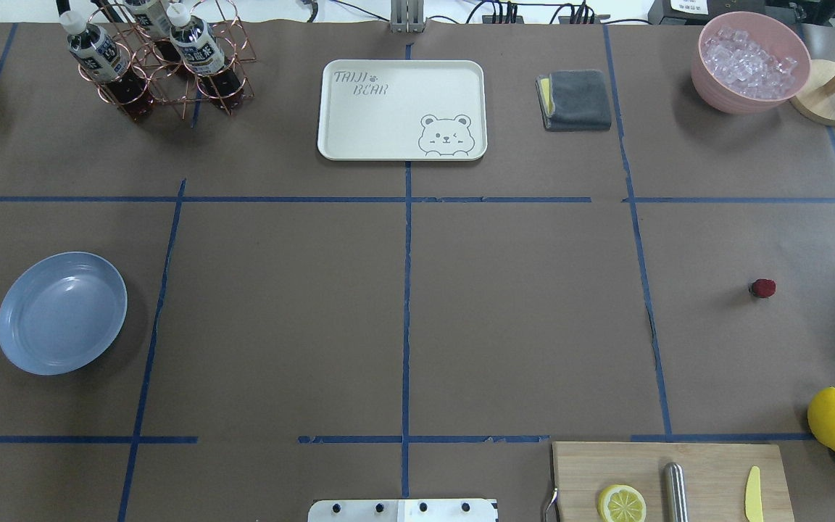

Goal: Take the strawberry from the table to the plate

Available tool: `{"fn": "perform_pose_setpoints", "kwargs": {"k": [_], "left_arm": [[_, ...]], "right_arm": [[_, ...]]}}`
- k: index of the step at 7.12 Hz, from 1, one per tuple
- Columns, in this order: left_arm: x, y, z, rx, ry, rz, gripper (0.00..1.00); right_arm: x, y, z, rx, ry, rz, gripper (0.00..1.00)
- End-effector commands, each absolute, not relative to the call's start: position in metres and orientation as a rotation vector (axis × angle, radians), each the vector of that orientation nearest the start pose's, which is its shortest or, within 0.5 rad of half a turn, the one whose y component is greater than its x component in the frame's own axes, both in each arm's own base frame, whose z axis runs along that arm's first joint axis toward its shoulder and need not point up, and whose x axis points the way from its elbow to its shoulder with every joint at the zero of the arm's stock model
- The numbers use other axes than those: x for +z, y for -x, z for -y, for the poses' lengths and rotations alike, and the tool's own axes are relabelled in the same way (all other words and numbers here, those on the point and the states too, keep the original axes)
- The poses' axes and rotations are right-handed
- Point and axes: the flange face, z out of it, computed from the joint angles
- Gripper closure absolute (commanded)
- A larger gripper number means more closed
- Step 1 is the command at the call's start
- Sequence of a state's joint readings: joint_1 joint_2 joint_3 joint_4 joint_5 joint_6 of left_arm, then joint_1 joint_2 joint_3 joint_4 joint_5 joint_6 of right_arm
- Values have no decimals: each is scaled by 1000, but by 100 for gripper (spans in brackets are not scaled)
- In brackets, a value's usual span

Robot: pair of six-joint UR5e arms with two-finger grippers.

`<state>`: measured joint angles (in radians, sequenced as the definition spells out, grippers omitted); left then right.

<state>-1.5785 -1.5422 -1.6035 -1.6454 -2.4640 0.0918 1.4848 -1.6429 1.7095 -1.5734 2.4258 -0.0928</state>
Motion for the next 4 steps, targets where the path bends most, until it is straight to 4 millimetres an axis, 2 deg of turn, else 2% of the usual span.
{"fn": "perform_pose_setpoints", "kwargs": {"k": [1,2,4], "left_arm": [[644,61,480,100,-106,-893,0],[634,61,481,108,-124,-888,0],[626,61,480,121,-144,-885,0]], "right_arm": [[611,-22,463,-194,-82,859,0],[613,-23,461,-192,-78,856,0],[611,-23,462,-194,-84,858,0]]}}
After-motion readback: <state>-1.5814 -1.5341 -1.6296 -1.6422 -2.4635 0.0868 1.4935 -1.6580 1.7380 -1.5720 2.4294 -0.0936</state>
